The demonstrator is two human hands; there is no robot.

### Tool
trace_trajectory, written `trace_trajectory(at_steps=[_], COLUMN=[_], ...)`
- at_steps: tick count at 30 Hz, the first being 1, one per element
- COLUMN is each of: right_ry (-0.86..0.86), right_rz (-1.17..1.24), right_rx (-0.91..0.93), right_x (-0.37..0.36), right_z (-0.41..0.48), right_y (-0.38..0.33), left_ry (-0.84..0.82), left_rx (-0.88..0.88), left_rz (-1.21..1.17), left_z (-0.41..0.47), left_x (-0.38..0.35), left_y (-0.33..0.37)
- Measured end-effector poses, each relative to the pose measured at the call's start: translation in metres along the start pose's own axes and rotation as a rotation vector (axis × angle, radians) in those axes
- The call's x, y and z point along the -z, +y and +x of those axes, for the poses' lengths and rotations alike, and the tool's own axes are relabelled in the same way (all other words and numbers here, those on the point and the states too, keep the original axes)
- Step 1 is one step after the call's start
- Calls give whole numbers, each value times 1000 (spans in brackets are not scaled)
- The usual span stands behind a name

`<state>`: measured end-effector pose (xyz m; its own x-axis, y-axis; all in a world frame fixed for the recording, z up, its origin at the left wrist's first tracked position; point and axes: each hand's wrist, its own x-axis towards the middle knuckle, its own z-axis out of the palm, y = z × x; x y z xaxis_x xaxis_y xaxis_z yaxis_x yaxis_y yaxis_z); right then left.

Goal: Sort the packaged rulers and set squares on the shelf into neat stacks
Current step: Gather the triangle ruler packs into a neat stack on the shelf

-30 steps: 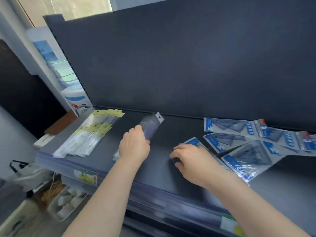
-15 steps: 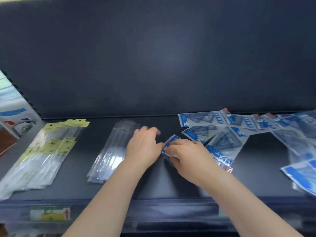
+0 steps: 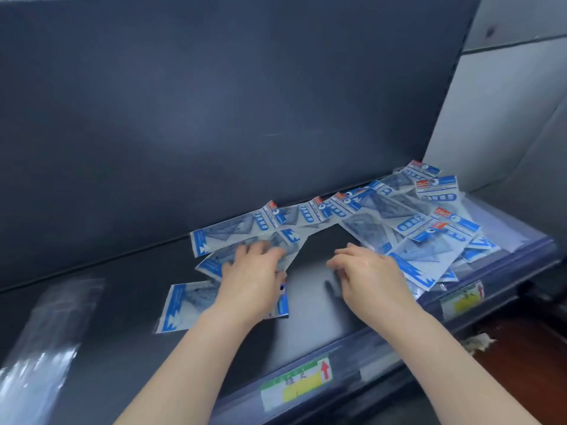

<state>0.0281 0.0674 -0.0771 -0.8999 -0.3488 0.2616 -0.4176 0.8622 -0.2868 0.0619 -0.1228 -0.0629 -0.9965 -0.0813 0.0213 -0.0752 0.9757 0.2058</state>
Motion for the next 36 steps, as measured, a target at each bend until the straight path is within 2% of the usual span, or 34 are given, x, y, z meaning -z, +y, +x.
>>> trace_trajectory(at_steps=[3, 5, 7, 9, 14, 18, 23, 25, 29, 34, 36], right_ry=[-13, -39, -80, -98, -229, -293, -306, -296, -313, -334, -313], right_rz=[-50, -81, -97, -85, -51, 0, 39, 42, -1, 46, 42], right_rx=[-71, -76, -82, -75, -7, 61, 153, 174, 212, 183, 197], right_x=[14, 24, 31, 33, 42, 52, 56, 55, 55, 52, 53], right_z=[5, 8, 11, 12, 20, 31, 39, 43, 49, 56, 55], right_y=[36, 58, 75, 90, 118, 133, 149, 152, 153, 154, 151], left_ry=[-69, -109, -69, -43, -141, -241, -116, -113, -185, -178, -108], left_rx=[-213, -246, -174, -27, 166, 222, 343, 378, 309, 366, 412], left_rz=[-70, -68, -48, -39, -101, -212, -265, -335, -98, -142, -127], left_z=[16, 28, 41, 55, 87, 99, 115, 118, 106, 109, 112], left_x=[-11, -20, -27, -32, -35, -27, -22, -23, -33, -27, -21], left_y=[42, 71, 97, 118, 156, 160, 141, 137, 167, 155, 141])
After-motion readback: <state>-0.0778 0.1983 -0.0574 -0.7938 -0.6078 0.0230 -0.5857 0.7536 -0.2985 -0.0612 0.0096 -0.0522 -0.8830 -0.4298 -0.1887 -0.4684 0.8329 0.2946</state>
